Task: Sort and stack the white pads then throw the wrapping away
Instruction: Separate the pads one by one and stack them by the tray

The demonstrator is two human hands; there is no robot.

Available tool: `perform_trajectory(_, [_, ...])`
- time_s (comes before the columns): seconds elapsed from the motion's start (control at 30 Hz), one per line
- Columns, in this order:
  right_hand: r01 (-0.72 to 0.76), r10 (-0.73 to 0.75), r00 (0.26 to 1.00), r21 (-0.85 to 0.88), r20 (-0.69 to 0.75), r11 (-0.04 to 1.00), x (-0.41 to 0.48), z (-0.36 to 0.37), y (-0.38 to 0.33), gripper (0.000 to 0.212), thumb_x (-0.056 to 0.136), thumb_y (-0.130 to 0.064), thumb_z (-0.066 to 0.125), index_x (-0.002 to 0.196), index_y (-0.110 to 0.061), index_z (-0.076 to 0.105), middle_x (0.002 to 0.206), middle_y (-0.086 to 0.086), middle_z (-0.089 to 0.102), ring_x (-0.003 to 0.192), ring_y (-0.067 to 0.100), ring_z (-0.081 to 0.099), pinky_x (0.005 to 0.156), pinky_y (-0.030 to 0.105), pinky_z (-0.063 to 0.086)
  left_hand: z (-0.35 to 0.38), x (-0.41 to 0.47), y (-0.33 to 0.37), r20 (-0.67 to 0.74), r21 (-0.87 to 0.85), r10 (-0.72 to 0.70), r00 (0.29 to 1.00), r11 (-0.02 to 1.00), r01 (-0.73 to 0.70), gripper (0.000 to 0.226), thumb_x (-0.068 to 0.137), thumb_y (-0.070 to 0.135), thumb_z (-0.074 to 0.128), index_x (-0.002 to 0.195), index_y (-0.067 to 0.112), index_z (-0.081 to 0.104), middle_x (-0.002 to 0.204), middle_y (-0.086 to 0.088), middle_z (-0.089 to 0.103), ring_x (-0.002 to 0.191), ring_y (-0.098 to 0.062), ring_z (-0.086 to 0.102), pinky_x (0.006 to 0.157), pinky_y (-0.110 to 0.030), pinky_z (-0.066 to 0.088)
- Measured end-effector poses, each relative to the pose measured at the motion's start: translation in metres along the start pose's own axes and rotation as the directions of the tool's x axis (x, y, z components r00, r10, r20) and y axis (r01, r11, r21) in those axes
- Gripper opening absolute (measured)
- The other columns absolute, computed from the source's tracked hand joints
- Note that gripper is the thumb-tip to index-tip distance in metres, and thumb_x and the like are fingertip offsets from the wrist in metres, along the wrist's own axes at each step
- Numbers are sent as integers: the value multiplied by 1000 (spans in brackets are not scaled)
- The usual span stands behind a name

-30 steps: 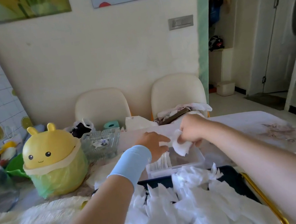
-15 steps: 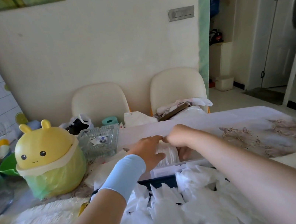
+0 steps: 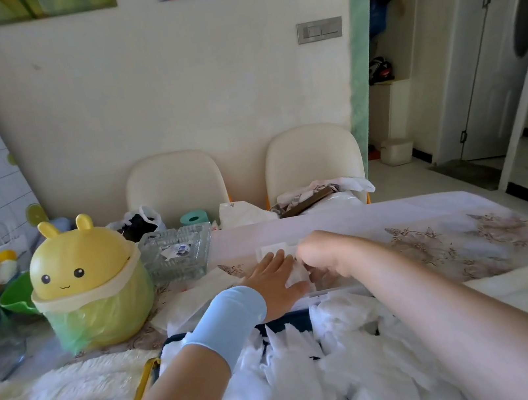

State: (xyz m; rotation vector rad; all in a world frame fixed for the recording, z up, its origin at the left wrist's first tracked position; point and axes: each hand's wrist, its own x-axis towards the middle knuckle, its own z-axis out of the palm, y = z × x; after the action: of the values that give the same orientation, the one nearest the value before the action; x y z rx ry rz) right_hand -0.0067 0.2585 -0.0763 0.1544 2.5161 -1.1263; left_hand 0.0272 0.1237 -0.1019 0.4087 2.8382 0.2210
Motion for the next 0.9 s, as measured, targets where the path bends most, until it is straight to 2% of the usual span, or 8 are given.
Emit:
perform_trajectory(0.17, [123, -136, 988, -163, -70, 979, -7, -12, 9, 26, 94, -10, 43, 101, -6, 67, 94, 12, 63, 81, 27, 58, 71, 32, 48, -7, -4, 1, -55, -67, 1, 998, 998, -5, 66, 104, 49, 28, 158, 25, 0, 165, 8, -6, 152, -11, -8, 124, -41, 2])
perform_trajectory(0.27, [243, -292, 948, -306, -124, 920, -27, -39, 17, 36, 98, -12, 41, 121, -10, 69, 123, 9, 67, 112, 26, 61, 97, 37, 50, -17, -14, 6, -189, -117, 17, 982, 992, -40, 62, 103, 44, 36, 157, 27, 11, 165, 10, 8, 152, -13, 5, 123, -41, 13])
perform_trajectory(0.33, [339, -400, 907, -337, -131, 878, -47, -55, 23, 40, 100, -13, 40, 130, -18, 67, 135, 0, 63, 124, 19, 57, 101, 32, 46, -22, -22, 15, -284, -157, 30, 958, 985, -77, 54, 103, 39, 41, 154, 30, 26, 160, 9, 26, 147, -14, 21, 118, -37, 23])
perform_trajectory(0.43, [401, -461, 882, -355, -100, 844, -78, -70, 38, 38, 101, -14, 43, 123, -29, 69, 130, -11, 65, 114, 7, 60, 92, 25, 45, -23, -34, 35, -349, -219, 44, 936, 967, -127, 39, 100, 34, 46, 139, 36, 48, 140, 10, 50, 128, -13, 46, 105, -29, 39])
perform_trajectory(0.53, [367, -416, 909, -401, -37, 839, -107, -73, 54, 40, 94, -11, 46, 113, -34, 73, 113, -12, 70, 96, 8, 63, 81, 25, 49, -17, -46, 58, -298, -263, 68, 952, 953, -150, 29, 99, 29, 48, 124, 36, 60, 124, 8, 59, 113, -14, 56, 93, -24, 43])
perform_trajectory(0.6, [328, -360, 933, -473, 24, 818, -120, -66, 62, 38, 86, -16, 53, 112, -38, 71, 105, -10, 68, 86, 10, 64, 73, 29, 53, -10, -51, 68, -228, -270, 74, 971, 953, -135, 30, 97, 28, 51, 125, 33, 61, 123, 7, 60, 114, -15, 57, 96, -26, 44])
perform_trajectory(0.77, [327, -328, 941, -470, 81, 820, -124, -43, 75, 49, 75, -49, 70, 121, -33, 67, 118, -8, 63, 105, 16, 61, 89, 35, 53, 8, -55, 68, -42, -273, 78, 996, 958, -86, 48, 83, 40, 65, 129, 37, 54, 121, 16, 59, 115, -11, 57, 102, -31, 46])
perform_trajectory(0.9, [348, -402, 915, -456, -24, 819, -107, -33, 84, 15, 87, -41, 66, 100, -40, 72, 101, -8, 68, 94, 16, 64, 81, 34, 54, 15, -58, 58, -82, -368, 59, 995, 926, -85, 69, 76, 49, 70, 140, 41, 46, 130, 17, 57, 119, -8, 55, 102, -29, 47])
